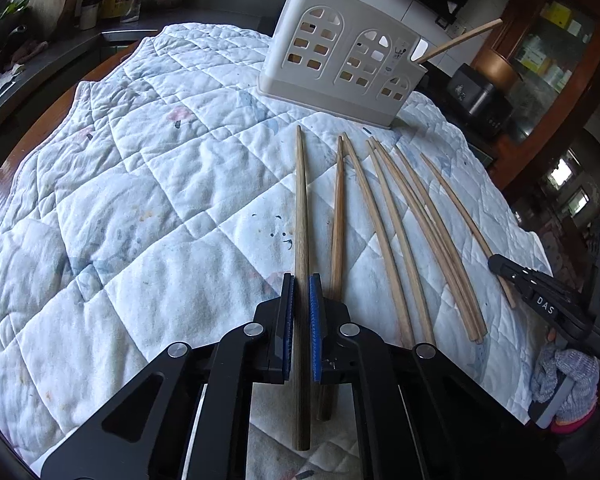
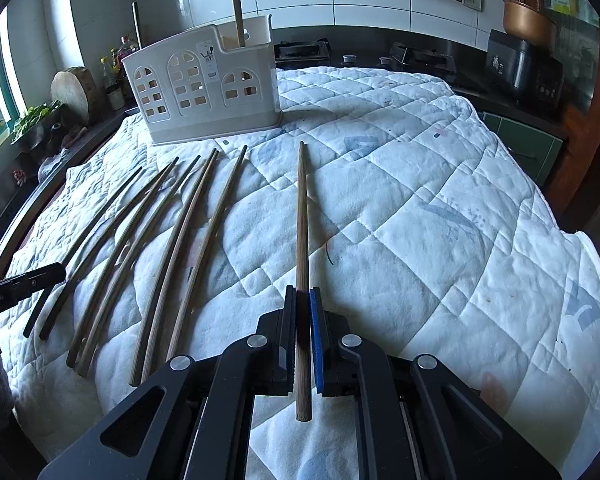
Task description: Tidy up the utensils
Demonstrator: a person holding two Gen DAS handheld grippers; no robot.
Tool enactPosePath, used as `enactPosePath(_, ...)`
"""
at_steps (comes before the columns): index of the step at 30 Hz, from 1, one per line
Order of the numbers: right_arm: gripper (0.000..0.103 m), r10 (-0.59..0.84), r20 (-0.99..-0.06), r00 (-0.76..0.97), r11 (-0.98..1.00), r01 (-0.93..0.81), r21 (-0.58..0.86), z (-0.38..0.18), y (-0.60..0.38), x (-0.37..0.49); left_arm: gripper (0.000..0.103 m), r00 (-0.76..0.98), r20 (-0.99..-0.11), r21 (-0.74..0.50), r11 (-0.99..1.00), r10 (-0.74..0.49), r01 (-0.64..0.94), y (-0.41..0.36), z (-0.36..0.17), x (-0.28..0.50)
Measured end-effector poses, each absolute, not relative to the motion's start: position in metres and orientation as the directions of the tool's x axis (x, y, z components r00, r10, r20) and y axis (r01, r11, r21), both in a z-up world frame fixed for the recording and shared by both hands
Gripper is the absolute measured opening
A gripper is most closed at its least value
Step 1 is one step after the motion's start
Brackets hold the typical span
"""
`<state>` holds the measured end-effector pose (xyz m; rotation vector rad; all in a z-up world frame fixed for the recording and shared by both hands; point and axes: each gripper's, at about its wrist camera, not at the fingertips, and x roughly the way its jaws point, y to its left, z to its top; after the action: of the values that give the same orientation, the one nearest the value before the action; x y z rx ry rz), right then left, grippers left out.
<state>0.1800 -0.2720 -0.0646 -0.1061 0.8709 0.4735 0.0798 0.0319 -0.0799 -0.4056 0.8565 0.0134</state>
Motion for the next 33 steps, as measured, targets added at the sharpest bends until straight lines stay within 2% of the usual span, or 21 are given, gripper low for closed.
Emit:
enactPosePath(9,0.007,0.397,-0.676,0.621,0.883,-0.460,0.096,-0.024,-0.272,0.159,0.006,0.709,-0.690,-0.315,0.942,-0.145,-0.114,0.033,-0.049,0.070)
enactPosePath(15,0.007,0.433,-0.626,0.649,0.868,-0.486,0.096,0.000,-0.268,0.146,0.006,0.685,-0.712,-0.283,0.956,-0.152,-0.082,0.028,-0.051,0.069)
enactPosePath(33,0.007,0.441,-0.622,0.647,0.866,-0.489,0.105,0.001,-0.268,0.145,0.006,0.616,-0.771,-0.285,0.953,-0.165,-0.102,0.030,-0.081,0.073)
